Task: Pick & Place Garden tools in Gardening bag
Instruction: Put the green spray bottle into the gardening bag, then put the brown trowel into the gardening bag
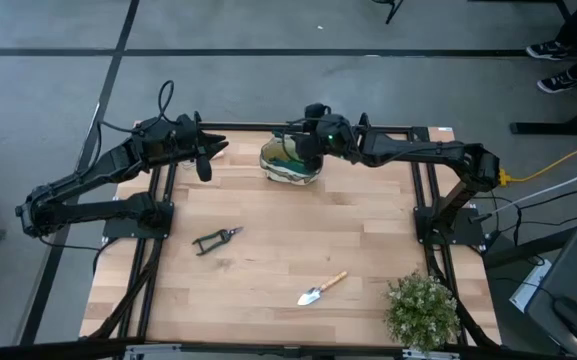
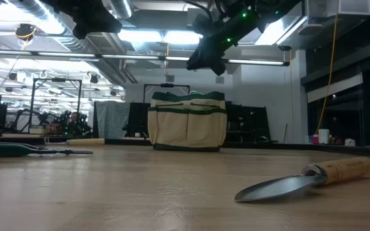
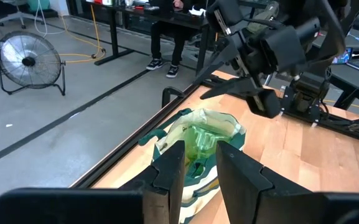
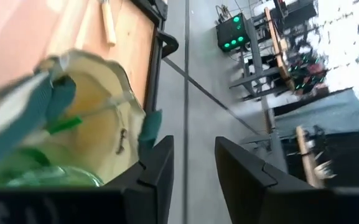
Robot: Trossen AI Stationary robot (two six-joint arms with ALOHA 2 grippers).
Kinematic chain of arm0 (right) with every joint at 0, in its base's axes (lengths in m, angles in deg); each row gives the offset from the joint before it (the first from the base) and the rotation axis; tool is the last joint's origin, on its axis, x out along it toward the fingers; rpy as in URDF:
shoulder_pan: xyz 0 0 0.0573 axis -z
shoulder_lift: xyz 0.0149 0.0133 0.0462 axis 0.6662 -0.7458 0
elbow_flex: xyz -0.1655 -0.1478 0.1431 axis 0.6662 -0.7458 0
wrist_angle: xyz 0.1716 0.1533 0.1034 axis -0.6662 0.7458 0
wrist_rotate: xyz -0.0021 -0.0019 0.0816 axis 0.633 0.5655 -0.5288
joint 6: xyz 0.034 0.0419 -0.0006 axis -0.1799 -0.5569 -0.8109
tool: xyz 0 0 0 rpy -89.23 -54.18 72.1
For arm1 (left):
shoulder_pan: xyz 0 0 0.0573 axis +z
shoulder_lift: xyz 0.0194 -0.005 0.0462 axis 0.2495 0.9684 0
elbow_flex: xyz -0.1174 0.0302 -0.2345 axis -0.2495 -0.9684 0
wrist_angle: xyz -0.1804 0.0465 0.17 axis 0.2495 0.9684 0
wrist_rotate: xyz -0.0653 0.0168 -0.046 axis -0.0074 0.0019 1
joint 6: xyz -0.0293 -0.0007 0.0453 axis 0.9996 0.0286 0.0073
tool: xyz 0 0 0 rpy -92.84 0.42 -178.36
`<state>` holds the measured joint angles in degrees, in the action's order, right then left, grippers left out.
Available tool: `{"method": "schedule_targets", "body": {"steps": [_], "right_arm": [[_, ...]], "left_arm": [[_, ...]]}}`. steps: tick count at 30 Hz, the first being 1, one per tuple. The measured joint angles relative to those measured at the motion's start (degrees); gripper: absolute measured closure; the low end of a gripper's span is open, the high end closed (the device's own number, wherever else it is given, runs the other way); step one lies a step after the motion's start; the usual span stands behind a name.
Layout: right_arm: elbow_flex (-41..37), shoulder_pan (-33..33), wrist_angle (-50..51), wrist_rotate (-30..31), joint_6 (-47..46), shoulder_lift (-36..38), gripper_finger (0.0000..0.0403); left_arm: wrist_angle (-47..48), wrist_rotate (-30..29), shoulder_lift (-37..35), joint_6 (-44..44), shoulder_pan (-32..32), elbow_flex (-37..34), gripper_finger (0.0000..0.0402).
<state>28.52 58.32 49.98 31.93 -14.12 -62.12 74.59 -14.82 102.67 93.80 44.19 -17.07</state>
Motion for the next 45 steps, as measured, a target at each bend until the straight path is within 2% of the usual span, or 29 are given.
{"method": "schedule_targets", "body": {"steps": [4, 6, 8, 10, 19, 24, 30, 38, 45], "right_arm": [[0.0, -1.0, 0.3, -0.6, -15.8, 0.0, 0.0286], [0.0, -1.3, 1.0, -3.4, -23.7, 0.0, 0.0286], [0.0, -1.2, 2.6, -6.9, -29.3, 0.0, 0.0286], [0.0, -1.2, 4.4, -7.9, -32.5, -0.4, 0.0286], [0.4, -1.1, 13.0, -6.0, -39.4, -5.7, 0.0286], [0.3, -1.1, 16.0, -1.6, -46.6, -5.7, 0.0286], [1.9, -0.7, 22.6, -4.1, -54.6, -5.2, 0.0286], [3.7, -1.3, 26.5, -6.7, -55.1, -5.3, 0.0286], [11.0, -2.9, 28.8, -7.0, -55.1, -5.3, 0.0286]], "left_arm": [[0.0, 0.0, 0.0, 0.0, 0.0, 0.0, 0.0316], [0.0, 0.0, 0.0, 0.0, 0.0, 0.0, 0.0315], [0.0, 0.0, 0.0, 0.0, 0.0, 0.0, 0.0315], [0.0, 0.0, 0.0, 0.0, 0.0, 0.0, 0.0316], [0.0, 0.0, 0.0, 0.0, 0.0, 0.0, 0.0316], [0.1, 0.0, 0.0, 0.0, 0.0, 0.0, 0.0315], [0.1, 0.0, 0.0, 0.0, 0.0, 0.0, 0.0315], [0.1, 0.0, 0.0, 0.0, 0.0, 0.0, 0.0315], [0.1, 0.0, 0.0, 0.0, 0.0, 0.0, 0.0315]]}}
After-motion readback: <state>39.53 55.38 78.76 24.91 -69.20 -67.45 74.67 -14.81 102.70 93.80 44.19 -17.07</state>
